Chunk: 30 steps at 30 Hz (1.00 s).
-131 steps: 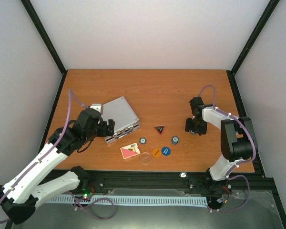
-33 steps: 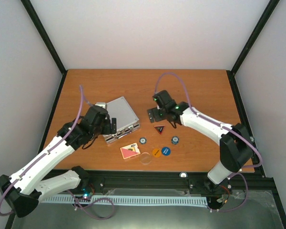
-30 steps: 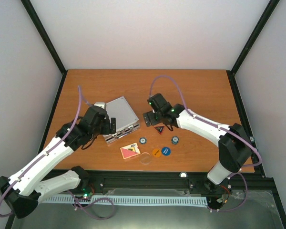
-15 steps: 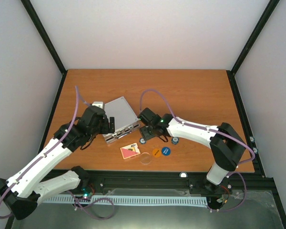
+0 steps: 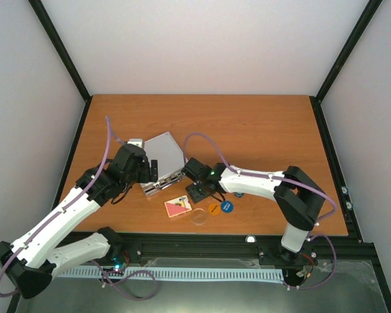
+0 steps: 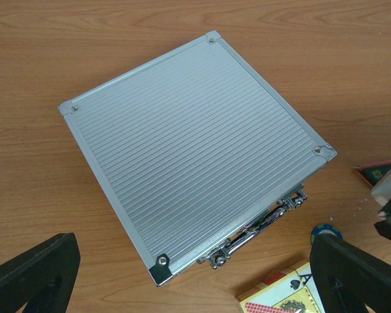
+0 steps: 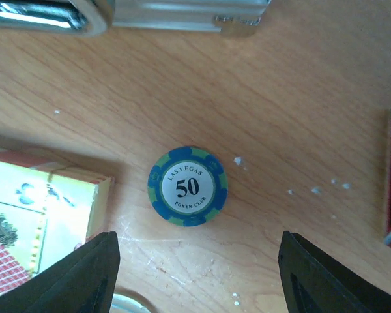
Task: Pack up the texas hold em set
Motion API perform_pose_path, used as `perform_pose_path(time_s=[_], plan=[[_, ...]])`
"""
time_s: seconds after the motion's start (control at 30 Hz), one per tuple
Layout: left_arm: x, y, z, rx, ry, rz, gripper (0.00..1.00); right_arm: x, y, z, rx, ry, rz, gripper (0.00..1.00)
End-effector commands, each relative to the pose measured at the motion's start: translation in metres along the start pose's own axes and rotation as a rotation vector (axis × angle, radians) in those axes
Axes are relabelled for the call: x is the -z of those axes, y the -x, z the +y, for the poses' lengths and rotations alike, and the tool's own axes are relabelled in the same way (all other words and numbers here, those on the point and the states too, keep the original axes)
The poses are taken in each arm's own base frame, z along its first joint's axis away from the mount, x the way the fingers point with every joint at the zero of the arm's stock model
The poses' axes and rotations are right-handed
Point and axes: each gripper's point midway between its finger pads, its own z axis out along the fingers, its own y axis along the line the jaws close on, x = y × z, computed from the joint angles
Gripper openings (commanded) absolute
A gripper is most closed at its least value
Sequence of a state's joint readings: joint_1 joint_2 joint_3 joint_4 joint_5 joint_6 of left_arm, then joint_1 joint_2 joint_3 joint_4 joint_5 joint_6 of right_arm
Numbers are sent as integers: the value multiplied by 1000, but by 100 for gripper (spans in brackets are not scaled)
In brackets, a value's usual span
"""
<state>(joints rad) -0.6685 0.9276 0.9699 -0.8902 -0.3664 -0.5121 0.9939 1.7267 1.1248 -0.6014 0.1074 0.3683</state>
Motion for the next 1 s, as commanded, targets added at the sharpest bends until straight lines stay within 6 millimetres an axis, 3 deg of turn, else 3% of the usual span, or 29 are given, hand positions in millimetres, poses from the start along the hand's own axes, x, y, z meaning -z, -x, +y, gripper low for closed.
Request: perform_pose_path(time_s=[0.0, 0.17, 0.43, 0.87, 0.97], plan=[[8, 14, -3, 9, -15, -44, 100, -13, -1, 8, -6, 10, 14, 69], [10, 12, 0, 13, -12, -42, 100, -20, 4, 1, -5, -44, 7, 68], [16, 10, 6, 26, -2, -52, 100, -28, 8, 8, 17, -29, 31, 66], [22, 13, 9, 27, 0, -67, 100, -44, 1, 13, 30, -18, 83, 66], [24, 14, 9, 28, 1, -72, 100, -46, 0, 11, 32, -27, 88, 60]])
